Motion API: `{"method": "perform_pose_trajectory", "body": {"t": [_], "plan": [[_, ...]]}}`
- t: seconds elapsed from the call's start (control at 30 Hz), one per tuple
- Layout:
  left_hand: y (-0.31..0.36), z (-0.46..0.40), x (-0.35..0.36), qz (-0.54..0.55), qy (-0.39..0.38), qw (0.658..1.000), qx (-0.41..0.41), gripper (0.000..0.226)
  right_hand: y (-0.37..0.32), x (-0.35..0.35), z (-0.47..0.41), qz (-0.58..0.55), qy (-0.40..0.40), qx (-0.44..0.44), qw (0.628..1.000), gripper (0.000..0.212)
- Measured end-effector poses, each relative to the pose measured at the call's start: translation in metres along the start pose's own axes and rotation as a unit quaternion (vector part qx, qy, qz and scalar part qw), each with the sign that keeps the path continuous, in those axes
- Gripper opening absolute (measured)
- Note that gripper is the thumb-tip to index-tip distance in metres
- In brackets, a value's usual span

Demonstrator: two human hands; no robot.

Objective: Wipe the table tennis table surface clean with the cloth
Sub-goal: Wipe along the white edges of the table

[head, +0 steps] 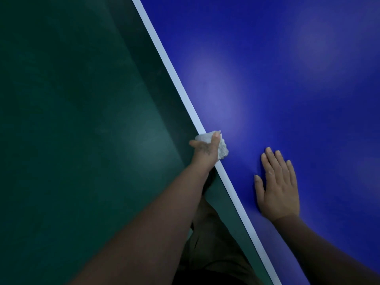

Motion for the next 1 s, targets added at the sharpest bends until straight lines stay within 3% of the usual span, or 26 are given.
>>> {"method": "perform_pose_trajectory", "body": {"t": [0.1, 0.23, 0.27, 0.33, 0.4, 0.53, 0.63, 1.0], "plan": [[0.046, -0.042, -0.021, -0.008, 0.026, 0.997, 0.068, 0.118, -0.002, -0.004, -0.004, -0.007, -0.009, -0.001, 1.0, 0.057], [0.098, -0.071, -0.045, -0.001, 0.064, 0.997, 0.04, 0.089, -0.018, -0.013, -0.041, -0.024, -0.017, -0.008, 1.0, 0.051], [0.096, -0.073, -0.046, -0.002, 0.049, 0.998, 0.042, 0.087, -0.025, -0.015, -0.057, -0.033, -0.012, -0.011, 0.999, 0.05], [0.087, -0.057, -0.04, -0.014, 0.027, 0.996, 0.081, 0.059, -0.043, -0.016, -0.093, -0.061, 0.008, -0.004, 0.998, 0.046], [0.073, -0.041, -0.03, 0.006, 0.037, 0.998, 0.046, 0.047, -0.066, -0.013, -0.136, -0.088, 0.032, 0.014, 0.996, 0.043], [0.079, -0.037, -0.023, 0.01, 0.073, 0.997, -0.007, 0.077, -0.101, 0.008, -0.231, -0.076, 0.023, 0.008, 0.997, 0.046], [0.115, -0.052, -0.035, -0.001, 0.094, 0.995, 0.015, 0.077, -0.11, 0.021, -0.271, -0.025, 0.008, -0.007, 1.0, 0.054], [0.205, -0.131, -0.089, 0.005, 0.089, 0.996, 0.013, 0.086, -0.114, 0.024, -0.275, 0.002, 0.029, -0.005, 1.0, 0.052]]}}
Point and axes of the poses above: each hand's wrist, its own z-axis away from the middle knuckle, its own x-axis out of the palm, y = z × x, the point moved 3 cm from there along -z, towards the middle knuckle, and after that the axes turned 1 degree about -y, right-handed, at the moved point
